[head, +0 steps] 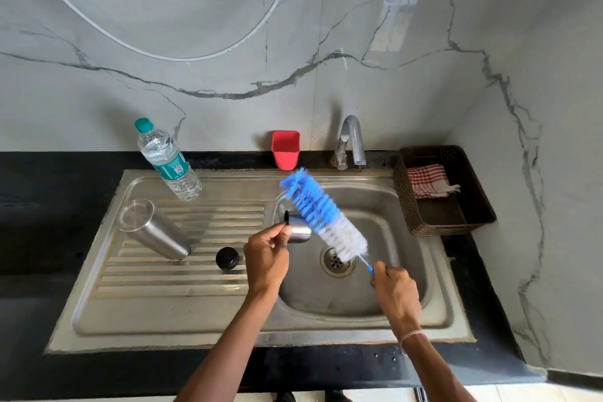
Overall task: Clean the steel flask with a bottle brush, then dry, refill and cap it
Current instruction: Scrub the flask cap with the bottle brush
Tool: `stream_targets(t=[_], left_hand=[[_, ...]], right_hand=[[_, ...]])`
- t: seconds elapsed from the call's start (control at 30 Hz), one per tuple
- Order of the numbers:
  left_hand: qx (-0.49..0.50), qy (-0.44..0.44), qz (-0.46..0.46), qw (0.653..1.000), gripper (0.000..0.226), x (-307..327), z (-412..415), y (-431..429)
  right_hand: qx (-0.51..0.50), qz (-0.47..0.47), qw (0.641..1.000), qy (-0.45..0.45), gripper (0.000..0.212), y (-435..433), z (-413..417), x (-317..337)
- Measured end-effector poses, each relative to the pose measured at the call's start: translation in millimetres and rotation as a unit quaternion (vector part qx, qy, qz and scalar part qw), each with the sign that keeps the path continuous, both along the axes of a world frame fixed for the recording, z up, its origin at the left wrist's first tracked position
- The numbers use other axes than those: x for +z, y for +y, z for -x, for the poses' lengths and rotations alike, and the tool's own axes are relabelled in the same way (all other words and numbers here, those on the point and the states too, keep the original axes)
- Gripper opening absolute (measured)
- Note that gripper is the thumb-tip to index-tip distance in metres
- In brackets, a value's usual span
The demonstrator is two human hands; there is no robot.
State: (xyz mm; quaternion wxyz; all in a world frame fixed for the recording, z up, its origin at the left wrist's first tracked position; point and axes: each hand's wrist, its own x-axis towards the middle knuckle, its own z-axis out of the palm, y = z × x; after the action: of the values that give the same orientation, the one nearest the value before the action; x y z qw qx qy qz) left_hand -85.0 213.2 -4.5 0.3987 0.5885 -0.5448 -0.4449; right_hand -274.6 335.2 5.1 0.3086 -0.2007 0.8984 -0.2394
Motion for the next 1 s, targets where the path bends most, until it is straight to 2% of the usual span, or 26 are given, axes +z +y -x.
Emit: stream_targets(t=[0.17, 0.33, 0.47, 0.6, 0.8, 1.0], left_hand=[[-0.046, -0.021, 0.027, 0.998, 0.014, 6.5, 4.9, 8.1], [0.026, 0.038, -0.02, 0.999, 0.016, 6.8, -2.8, -4.5], [0.075, 0.092, -0.049, 0.992, 0.034, -0.4, -7.9, -12.9], [0.067, 0.124, -0.09, 0.986, 0.041, -1.7, -3.2, -10.0], [0.078, 0.183, -0.115, 0.973, 0.038, 7.2, -3.0, -9.0], [0.1, 0.229, -0.127, 0.96, 0.02, 12.1, -11.5, -20.0]], right_hand=[[-0.017, -0.003, 1.0, -0.013, 0.045, -18.4, 5.3, -3.6], [0.0, 0.017, 0.999, -0.038, 0.045, 7.6, -0.7, -13.0], [0.021, 0.015, 0.999, -0.024, 0.045, 30.1, -4.1, -18.2], [0.025, 0.009, 1.0, 0.001, 0.046, 21.0, -1.7, -13.2], [0.005, 0.001, 1.0, 0.025, 0.043, -12.8, 8.2, 5.1], [0.019, -0.008, 0.999, 0.028, 0.045, -20.6, 4.4, -0.6]])
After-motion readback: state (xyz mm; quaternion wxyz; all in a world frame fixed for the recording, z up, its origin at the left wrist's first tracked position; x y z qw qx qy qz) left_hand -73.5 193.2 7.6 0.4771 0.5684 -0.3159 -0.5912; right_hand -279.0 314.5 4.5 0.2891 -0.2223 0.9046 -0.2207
